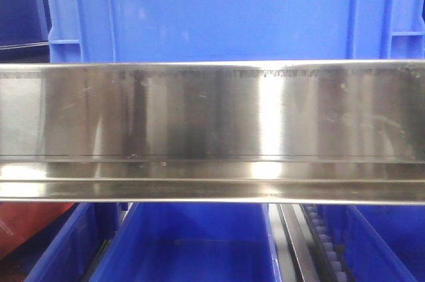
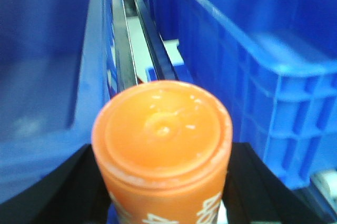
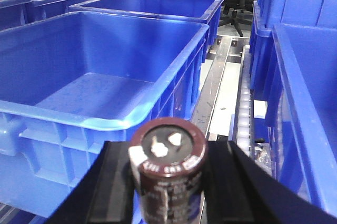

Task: Place cylindrical capacitor in blue bin on shelf
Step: 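Move the left gripper over a blue bin and release the orange cylinder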

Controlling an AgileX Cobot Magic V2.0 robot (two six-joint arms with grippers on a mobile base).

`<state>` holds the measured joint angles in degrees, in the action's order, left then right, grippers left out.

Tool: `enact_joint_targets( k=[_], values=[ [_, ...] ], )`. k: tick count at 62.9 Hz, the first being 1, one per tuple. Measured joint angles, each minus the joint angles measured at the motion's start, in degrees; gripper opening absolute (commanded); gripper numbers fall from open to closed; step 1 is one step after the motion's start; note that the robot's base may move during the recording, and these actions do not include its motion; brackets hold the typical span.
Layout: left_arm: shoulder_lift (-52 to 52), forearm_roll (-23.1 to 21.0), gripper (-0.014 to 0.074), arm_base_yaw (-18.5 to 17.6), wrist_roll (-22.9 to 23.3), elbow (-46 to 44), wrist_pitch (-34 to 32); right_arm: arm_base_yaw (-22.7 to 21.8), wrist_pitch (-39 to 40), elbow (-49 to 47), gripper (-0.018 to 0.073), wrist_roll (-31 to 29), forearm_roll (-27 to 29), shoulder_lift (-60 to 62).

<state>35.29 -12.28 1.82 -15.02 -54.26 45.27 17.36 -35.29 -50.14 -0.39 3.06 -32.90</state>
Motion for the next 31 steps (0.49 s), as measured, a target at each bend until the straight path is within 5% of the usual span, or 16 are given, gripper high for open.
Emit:
enact_joint_targets(
  k=[14, 31],
  values=[
    [8.2, -9.3, -0.0111, -0.3, -7.5, -11.0, 5.3, 0.0, 2.3, 0.0, -0.0153, 0.4, 1.0, 0.0],
    [26.1, -13.6, -0.0111, -10.0, -8.8, -27.8, 9.8, 0.0, 4.6, 0.0, -0.0153, 0.4, 1.4, 0.0]
  ],
)
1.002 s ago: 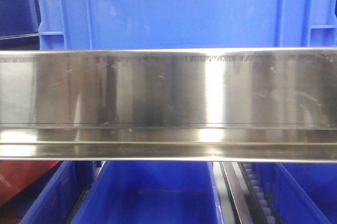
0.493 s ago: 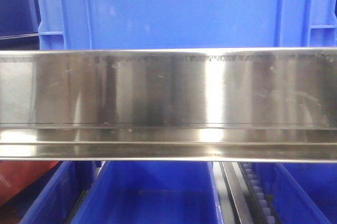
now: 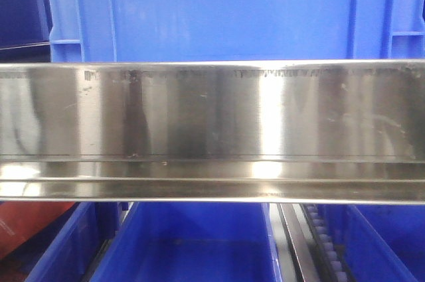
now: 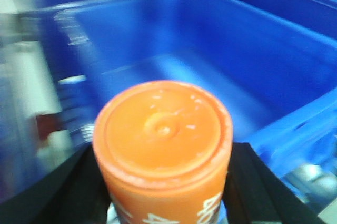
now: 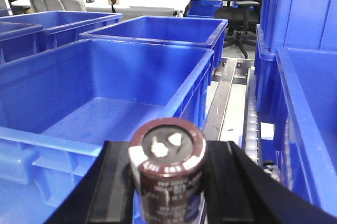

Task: Place cylindrical capacitor in blue bin on shelf
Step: 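Move the left gripper over a blue bin and release the orange cylinder, then move the right gripper over the blue bin and release the capacitor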

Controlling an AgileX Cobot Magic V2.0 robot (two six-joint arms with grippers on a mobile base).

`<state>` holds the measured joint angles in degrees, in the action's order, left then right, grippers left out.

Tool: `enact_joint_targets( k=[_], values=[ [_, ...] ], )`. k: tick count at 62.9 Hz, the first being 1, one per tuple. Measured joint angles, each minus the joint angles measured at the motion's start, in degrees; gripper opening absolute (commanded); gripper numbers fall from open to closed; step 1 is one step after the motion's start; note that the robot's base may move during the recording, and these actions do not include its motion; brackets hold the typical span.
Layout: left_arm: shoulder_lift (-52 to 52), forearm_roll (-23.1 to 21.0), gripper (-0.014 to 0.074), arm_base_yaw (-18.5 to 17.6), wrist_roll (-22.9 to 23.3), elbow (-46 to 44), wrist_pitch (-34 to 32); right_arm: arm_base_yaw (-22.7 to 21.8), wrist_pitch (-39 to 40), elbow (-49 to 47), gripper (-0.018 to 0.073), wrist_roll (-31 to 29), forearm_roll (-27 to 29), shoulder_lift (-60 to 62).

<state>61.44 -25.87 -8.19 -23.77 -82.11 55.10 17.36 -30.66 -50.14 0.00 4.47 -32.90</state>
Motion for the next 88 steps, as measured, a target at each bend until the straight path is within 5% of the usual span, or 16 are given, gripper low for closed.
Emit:
enact_joint_targets(
  k=[19, 36, 43, 59, 75, 88],
  values=[
    [21.9, 1.9, -0.0111, -13.4, -0.1, -16.9, 0.1, 0.0, 0.1, 0.0, -0.0153, -0.4, 0.1, 0.0],
    [35.0, 2.5, -0.0099, -15.1, -0.2, -22.2, -2.1, 0.0, 0.1, 0.0, -0.0153, 0.0, 0.1, 0.0],
    [38.3, 2.7, 0.0023, -15.1, -0.2, -22.2, -2.3, 0.0, 0.1, 0.0, -0.0153, -0.4, 0.1, 0.0],
    [41.0, 3.0, 0.0629, -15.1, -0.2, -22.2, -2.8, 0.0, 0.1, 0.0, -0.0153, -0.4, 0.1, 0.0],
    [40.8, 4.3, 0.0414, -15.1, -0.2, -25.8, -0.1, 0.0, 0.1, 0.0, -0.0153, -0.4, 0.1, 0.0],
    [36.7, 5.3, 0.0037, -15.1, -0.2, -29.7, 6.3, 0.0, 0.1, 0.0, -0.0153, -0.4, 0.1, 0.0]
  ],
)
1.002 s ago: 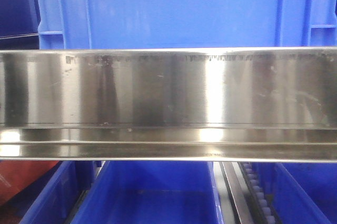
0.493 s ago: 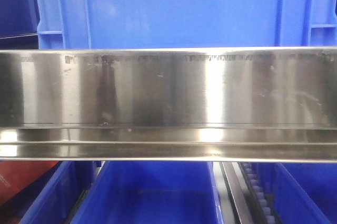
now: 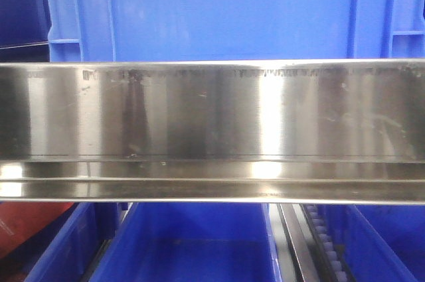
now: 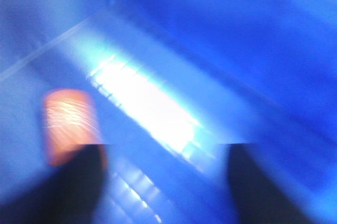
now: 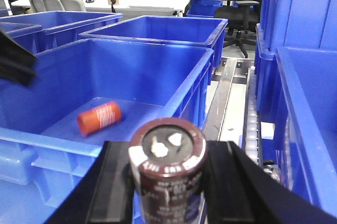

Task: Place cylindrical capacitor in blue bin on shelf
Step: 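Move the right gripper over the blue bin and release the capacitor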

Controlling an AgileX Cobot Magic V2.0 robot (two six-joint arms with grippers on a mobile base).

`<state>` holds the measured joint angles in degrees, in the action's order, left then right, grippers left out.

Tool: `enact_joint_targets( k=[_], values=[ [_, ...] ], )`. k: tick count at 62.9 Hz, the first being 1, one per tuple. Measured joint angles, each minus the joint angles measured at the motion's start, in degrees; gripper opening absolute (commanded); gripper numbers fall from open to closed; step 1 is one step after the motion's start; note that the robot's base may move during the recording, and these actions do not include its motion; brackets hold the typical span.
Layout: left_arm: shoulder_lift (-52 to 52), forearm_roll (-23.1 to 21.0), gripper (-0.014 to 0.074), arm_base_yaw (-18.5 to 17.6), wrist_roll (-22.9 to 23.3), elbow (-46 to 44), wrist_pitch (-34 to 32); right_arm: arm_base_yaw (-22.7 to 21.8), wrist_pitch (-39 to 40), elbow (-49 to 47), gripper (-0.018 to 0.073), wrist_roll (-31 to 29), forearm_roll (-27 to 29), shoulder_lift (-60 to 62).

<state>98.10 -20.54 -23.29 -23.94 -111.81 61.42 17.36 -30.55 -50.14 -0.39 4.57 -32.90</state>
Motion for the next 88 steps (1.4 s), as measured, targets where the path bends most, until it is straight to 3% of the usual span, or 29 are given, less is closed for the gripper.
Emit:
enact_joint_targets(
  k=[5, 20, 32, 50, 65, 77, 88],
  values=[
    [-2.6, 0.5, -0.0106, 0.0, 0.0, -0.5, 2.3, 0.0, 0.0, 0.0, -0.0153, 0.0, 0.0, 0.0],
    [-9.8, 2.3, -0.0111, 0.0, 2.9, 1.0, 7.8, 0.0, -0.2, 0.0, -0.0153, 0.4, 0.0, 0.0],
    [-17.5, 3.6, -0.0111, 0.0, 7.7, 10.9, 7.9, 0.0, -0.3, 0.0, -0.0153, 0.4, 0.0, 0.0],
    [-34.6, 6.2, -0.0111, 0.0, 14.1, 33.2, -4.9, 0.1, -0.7, 0.0, -0.0153, 0.0, 0.0, 0.0],
    [-50.6, 7.2, -0.0111, 0.0, 15.0, 48.9, -16.3, 4.3, -1.2, -2.5, -0.0153, 0.0, -2.2, -2.2],
    [-59.5, 7.8, -0.0111, 0.0, 15.0, 57.2, -19.2, 6.9, -4.6, -12.5, -0.0153, -0.3, -2.7, -10.8],
    [-63.0, 7.9, -0.0111, 0.0, 15.0, 59.5, -19.4, 11.0, -8.4, -24.7, -0.0153, -2.1, -2.9, -22.1]
  ],
)
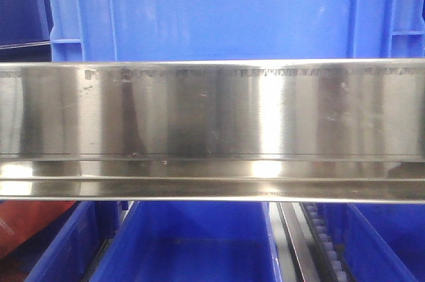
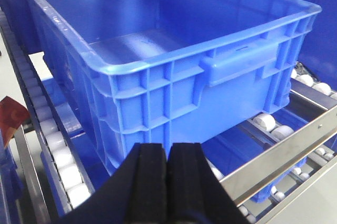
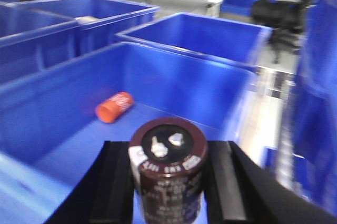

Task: Place cylindrical capacitor in blue bin on shelf
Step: 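Move the right gripper over the blue bin and release the capacitor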

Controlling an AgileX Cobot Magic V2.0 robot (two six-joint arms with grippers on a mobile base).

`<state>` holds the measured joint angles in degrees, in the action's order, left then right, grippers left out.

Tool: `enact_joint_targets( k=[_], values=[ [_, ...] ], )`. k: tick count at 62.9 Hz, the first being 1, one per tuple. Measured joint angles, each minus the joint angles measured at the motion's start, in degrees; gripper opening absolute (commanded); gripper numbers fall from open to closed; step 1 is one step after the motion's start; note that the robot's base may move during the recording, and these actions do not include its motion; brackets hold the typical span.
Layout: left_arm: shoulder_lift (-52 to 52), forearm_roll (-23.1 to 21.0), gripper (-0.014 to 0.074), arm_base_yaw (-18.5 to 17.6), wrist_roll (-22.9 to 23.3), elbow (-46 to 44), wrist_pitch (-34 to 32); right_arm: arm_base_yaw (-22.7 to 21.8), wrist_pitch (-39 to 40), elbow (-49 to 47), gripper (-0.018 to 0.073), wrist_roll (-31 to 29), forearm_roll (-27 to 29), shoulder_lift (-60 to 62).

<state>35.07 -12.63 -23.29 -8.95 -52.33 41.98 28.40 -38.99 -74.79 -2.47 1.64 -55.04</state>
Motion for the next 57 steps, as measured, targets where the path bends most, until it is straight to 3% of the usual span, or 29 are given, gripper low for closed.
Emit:
enact_joint_targets(
  k=[22, 41, 47, 57],
  values=[
    [-0.6, 0.0, -0.0111, 0.0, 0.0, 0.1, -0.2, 5.9, -7.7, -19.8, -0.0153, -1.4, 0.0, -25.9],
    [-0.6, 0.0, -0.0111, 0.0, 0.0, 0.1, -0.2, 5.9, -8.8, -22.1, -0.0139, -1.4, 0.0, -38.3],
    [-0.6, 0.0, -0.0111, 0.0, 0.0, 0.1, -0.2, 5.9, -9.5, -22.1, -0.0027, -1.4, 0.0, -41.1],
    [-0.6, 0.0, -0.0111, 0.0, 0.0, 0.1, -0.2, 5.9, -9.7, -22.1, 0.032, -1.4, 0.0, -43.3]
  ],
)
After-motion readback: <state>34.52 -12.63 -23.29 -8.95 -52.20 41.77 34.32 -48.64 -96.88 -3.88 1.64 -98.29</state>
